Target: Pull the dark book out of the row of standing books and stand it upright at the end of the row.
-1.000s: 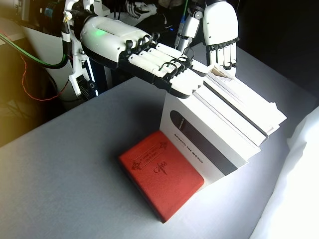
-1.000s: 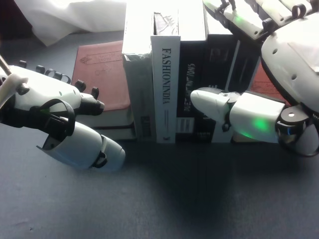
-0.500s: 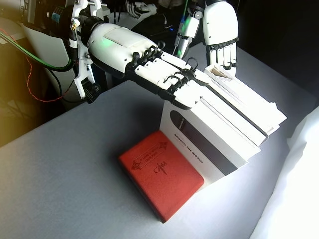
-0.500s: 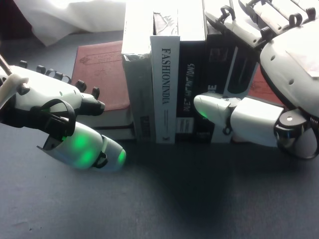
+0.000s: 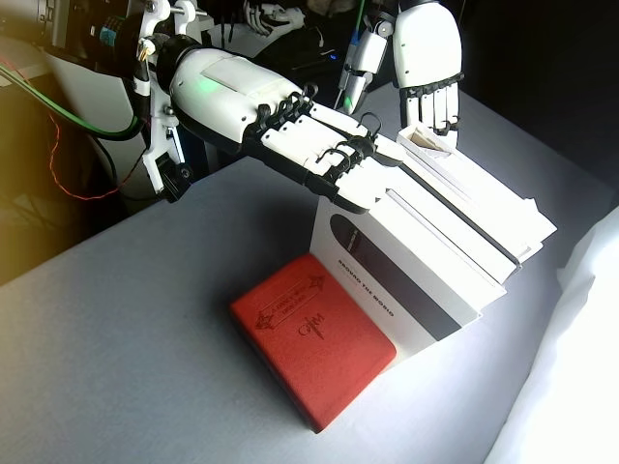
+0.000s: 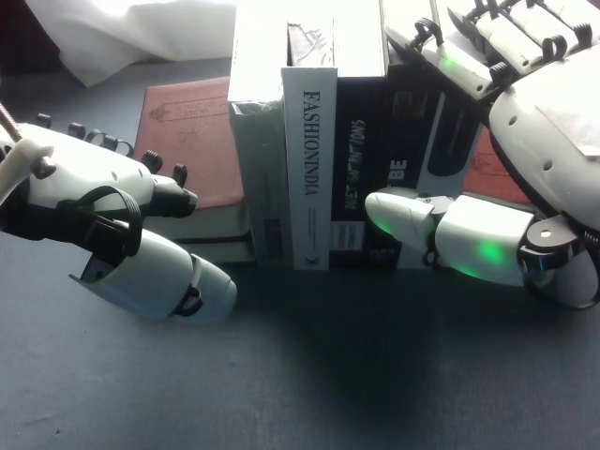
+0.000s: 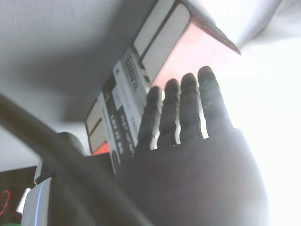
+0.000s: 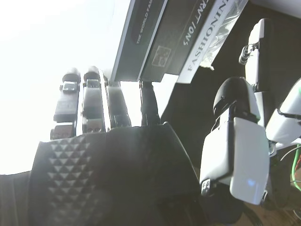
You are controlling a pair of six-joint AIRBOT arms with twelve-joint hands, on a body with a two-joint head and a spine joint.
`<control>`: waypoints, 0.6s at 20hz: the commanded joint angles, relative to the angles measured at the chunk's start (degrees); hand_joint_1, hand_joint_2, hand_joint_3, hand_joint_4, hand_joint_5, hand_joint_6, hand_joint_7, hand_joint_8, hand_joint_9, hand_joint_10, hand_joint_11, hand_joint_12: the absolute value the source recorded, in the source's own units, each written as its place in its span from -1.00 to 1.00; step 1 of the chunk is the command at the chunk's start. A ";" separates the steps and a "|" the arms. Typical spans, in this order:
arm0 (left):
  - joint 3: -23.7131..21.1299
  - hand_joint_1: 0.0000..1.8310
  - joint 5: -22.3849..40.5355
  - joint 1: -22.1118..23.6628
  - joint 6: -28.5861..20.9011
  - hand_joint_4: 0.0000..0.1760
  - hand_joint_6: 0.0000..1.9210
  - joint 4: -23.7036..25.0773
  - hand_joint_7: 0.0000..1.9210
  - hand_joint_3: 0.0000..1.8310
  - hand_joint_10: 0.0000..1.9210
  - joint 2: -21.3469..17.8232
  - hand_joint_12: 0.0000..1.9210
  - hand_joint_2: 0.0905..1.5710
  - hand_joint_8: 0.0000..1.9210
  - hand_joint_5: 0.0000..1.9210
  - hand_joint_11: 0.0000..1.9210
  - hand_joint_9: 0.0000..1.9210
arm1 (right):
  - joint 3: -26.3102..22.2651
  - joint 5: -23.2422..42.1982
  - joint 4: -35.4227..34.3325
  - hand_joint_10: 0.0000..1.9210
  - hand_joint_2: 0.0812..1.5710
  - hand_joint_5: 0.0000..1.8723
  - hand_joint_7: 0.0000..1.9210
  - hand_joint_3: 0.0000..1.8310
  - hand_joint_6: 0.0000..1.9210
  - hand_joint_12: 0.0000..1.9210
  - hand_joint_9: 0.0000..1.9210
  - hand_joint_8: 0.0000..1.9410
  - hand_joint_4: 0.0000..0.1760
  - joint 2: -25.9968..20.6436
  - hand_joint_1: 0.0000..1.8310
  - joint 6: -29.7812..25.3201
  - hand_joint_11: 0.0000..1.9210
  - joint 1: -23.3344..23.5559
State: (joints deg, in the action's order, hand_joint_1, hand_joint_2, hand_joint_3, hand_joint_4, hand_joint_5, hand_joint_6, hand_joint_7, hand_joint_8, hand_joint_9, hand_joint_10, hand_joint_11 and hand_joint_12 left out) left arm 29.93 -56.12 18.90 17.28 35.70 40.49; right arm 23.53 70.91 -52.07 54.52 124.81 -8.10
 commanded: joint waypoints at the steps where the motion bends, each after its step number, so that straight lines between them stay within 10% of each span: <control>1: 0.04 -1.00 1.93 0.70 0.19 -1.00 -0.99 2.93 -0.93 -1.00 -0.99 -0.53 -0.99 0.49 -0.99 -0.90 -0.98 -0.98 | -0.38 3.48 4.24 -1.00 0.24 -1.00 -1.00 -0.99 -1.00 -1.00 -1.00 -1.00 -1.00 -0.64 -1.00 0.37 -1.00 0.11; 12: 0.04 -1.00 1.93 0.70 0.19 -1.00 -1.00 2.93 -0.96 -1.00 -1.00 -0.52 -1.00 0.49 -1.00 -0.93 -0.99 -0.99 | -2.40 5.27 6.84 -1.00 0.24 -1.00 -1.00 -0.99 -1.00 -1.00 -1.00 -1.00 -1.00 -0.60 -1.00 3.25 -1.00 -0.86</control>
State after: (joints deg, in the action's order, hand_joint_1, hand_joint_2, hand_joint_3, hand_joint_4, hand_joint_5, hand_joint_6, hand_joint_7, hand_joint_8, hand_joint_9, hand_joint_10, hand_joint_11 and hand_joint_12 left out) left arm 29.93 -56.12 18.90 17.30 35.68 40.49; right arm 21.67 72.40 -50.30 54.52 127.87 -9.17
